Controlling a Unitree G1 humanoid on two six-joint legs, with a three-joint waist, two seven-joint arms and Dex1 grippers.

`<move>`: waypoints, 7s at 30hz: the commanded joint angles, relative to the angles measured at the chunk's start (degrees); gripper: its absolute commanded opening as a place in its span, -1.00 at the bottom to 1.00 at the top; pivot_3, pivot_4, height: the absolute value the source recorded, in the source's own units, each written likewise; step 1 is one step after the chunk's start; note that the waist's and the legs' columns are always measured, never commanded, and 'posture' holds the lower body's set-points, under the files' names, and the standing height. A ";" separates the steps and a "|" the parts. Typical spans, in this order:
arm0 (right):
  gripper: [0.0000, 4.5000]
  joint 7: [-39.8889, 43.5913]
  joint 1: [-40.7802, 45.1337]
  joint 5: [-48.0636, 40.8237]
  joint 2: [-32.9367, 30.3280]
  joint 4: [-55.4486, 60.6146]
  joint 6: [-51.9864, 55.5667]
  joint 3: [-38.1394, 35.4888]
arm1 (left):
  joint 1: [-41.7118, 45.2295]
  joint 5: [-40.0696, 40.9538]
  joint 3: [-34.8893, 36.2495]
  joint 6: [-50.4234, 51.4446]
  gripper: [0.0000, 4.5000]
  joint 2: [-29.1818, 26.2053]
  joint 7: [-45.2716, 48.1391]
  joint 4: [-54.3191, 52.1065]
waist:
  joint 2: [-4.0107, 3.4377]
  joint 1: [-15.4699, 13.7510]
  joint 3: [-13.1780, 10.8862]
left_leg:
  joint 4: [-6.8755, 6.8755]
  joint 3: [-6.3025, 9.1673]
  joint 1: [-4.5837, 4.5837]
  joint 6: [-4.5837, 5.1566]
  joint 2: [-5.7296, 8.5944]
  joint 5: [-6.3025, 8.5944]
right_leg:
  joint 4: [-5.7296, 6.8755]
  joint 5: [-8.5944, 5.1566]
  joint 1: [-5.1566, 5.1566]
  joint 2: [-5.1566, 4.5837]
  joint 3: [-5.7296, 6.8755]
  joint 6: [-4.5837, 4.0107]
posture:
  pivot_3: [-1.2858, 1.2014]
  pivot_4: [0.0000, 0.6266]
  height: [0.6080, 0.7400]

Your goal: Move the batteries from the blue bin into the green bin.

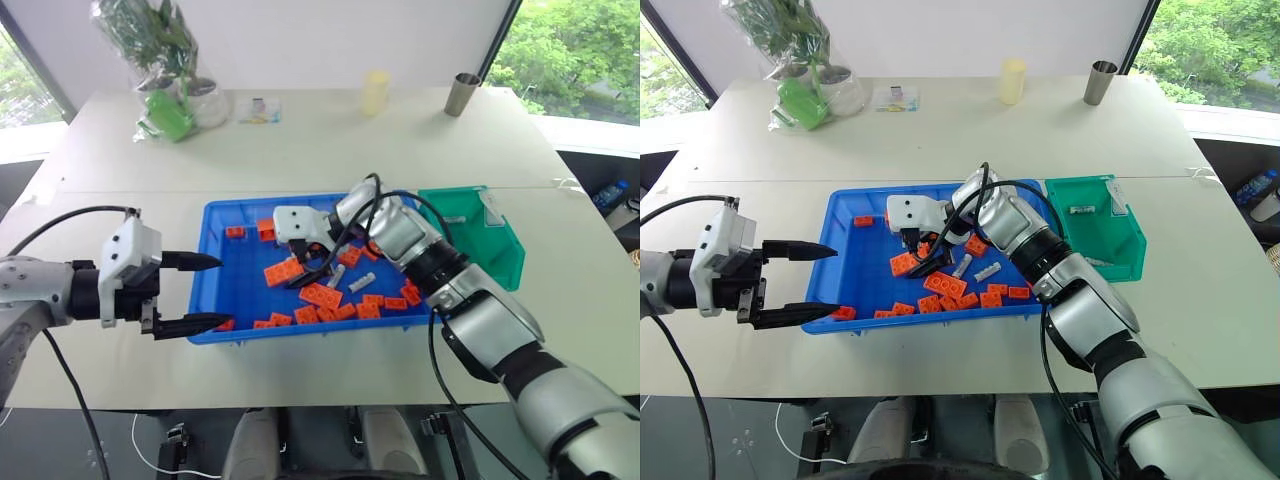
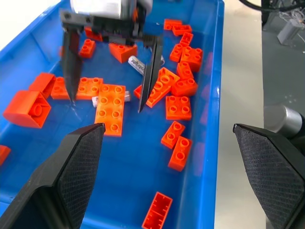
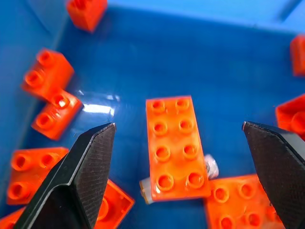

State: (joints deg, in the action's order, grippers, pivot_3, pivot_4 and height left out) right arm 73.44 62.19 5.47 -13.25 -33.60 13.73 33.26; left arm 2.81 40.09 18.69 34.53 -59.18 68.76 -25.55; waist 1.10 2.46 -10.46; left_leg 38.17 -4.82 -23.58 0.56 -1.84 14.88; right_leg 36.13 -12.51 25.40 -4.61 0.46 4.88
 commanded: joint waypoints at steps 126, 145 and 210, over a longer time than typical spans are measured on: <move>0.11 6.50 12.98 12.29 -8.93 -27.10 -49.08 -6.21 | 12.54 -0.42 -6.60 -1.09 1.00 4.04 -2.41 4.21 | 0.09 -0.13 -0.05 | -0.12 0.14 0.11 -0.14 -0.01 -0.09 | 0.01 0.02 -0.10 0.07 0.04 0.03 | 0.03 -0.52 0.93; 0.11 -10.52 14.84 28.74 -10.50 -33.11 -71.12 3.86 | 13.31 -0.56 -7.02 -1.75 1.00 4.59 -2.90 4.69 | 0.04 0.56 -0.09 | -0.13 0.11 0.12 -0.17 -0.01 -0.11 | 0.05 -0.02 -0.04 0.09 0.03 -0.02 | 0.03 -0.52 0.93; 0.28 0.14 -16.20 -11.93 -27.68 34.04 10.51 -9.73 | 17.59 -2.57 -11.83 -2.14 1.00 9.45 -2.52 7.14 | 0.14 -1.69 -0.08 | 0.05 0.07 0.04 -0.07 0.02 -0.07 | -0.12 -0.09 -0.11 0.10 -0.05 -0.13 | 0.03 -0.52 0.93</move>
State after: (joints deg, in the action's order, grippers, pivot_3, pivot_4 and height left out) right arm 73.24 44.80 -8.65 -41.64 1.97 27.33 22.12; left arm 20.20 36.78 5.43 32.26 -49.27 66.58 -16.36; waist 1.24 0.77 -10.54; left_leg 38.22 -4.75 -23.54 0.49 -1.82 14.81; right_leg 36.01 -12.60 25.28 -4.52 0.41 4.75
